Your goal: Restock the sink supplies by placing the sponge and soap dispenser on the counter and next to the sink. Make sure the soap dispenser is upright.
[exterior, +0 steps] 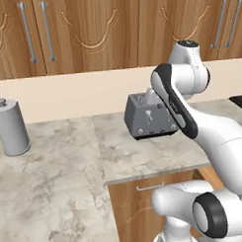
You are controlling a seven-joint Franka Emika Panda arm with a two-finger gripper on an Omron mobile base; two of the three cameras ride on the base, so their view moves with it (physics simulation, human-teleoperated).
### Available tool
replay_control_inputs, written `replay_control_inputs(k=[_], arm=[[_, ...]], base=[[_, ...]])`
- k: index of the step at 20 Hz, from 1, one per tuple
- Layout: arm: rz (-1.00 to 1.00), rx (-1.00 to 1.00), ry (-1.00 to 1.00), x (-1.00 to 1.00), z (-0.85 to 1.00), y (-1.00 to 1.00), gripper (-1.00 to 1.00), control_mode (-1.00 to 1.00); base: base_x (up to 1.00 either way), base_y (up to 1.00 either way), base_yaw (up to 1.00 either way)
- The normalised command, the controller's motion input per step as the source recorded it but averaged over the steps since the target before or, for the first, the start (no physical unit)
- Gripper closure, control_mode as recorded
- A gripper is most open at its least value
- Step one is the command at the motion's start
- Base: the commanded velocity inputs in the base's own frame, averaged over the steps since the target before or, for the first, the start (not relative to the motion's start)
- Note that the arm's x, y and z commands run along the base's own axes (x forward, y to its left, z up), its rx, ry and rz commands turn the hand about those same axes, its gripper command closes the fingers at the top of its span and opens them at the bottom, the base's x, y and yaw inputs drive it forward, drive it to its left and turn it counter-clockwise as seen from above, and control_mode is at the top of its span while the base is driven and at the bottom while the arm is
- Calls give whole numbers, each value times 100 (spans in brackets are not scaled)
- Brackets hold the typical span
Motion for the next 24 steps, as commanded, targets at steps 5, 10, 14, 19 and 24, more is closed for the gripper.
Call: replay_control_inputs(k=[5, 10, 14, 19, 24], arm=[[0, 0, 0, 0, 0, 0, -100, 100], [0, 0, 0, 0, 0, 0, -100, 100], [0, 0, 0, 0, 0, 0, -100, 100], [0, 0, 0, 0, 0, 0, -100, 100], [0, 0, 0, 0, 0, 0, -100, 100]], base=[[-33, -26, -4], [-83, -84, -11], [-31, -99, -5], [-1, -90, 0], [-21, -48, 0]])
